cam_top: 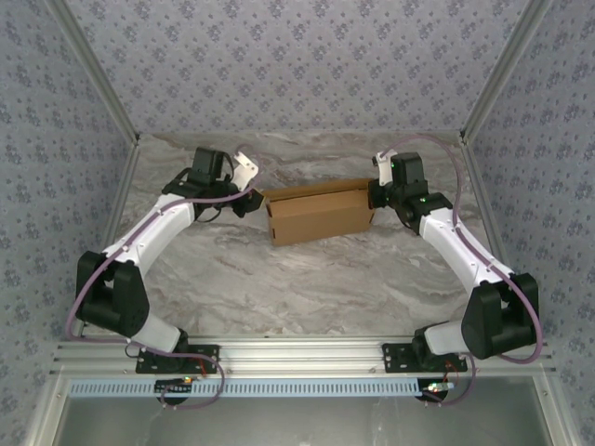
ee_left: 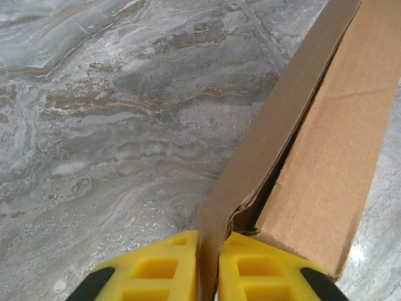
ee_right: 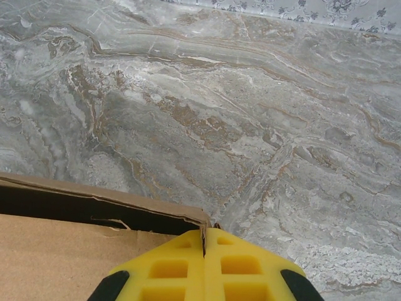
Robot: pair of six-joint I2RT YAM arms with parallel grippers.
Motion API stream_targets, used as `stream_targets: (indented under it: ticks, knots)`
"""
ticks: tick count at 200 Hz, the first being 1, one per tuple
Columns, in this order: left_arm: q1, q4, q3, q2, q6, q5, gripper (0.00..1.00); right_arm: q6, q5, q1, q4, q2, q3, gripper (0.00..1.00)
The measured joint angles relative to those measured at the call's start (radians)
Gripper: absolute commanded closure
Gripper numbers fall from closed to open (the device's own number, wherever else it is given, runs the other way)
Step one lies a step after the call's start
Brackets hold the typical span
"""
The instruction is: Fold the paper box
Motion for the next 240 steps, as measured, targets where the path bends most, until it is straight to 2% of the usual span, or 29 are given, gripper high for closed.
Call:
stream_targets:
  ticks: [40, 88, 151, 240]
  knots:
    - [-0.003, 0.006, 0.002, 0.0, -0.084, -0.016, 0.96, 0.007, 0.007, 0.008, 0.0, 0.0, 0.0, 0.96]
    - [-0.037, 0.026, 0.002, -0.004, -0.342, -0.084, 1.0, 0.019, 0.033, 0.021, 0.0, 0.0, 0.0, 0.96]
    - [-0.076, 0.042, 0.002, -0.01, -0.645, -0.163, 1.0, 0.032, 0.053, 0.027, 0.0, 0.0, 0.0, 0.96]
    - [-0.129, 0.104, -0.035, -0.031, -0.854, -0.251, 1.0, 0.033, 0.079, 0.027, 0.001, 0.0, -0.002, 0.96]
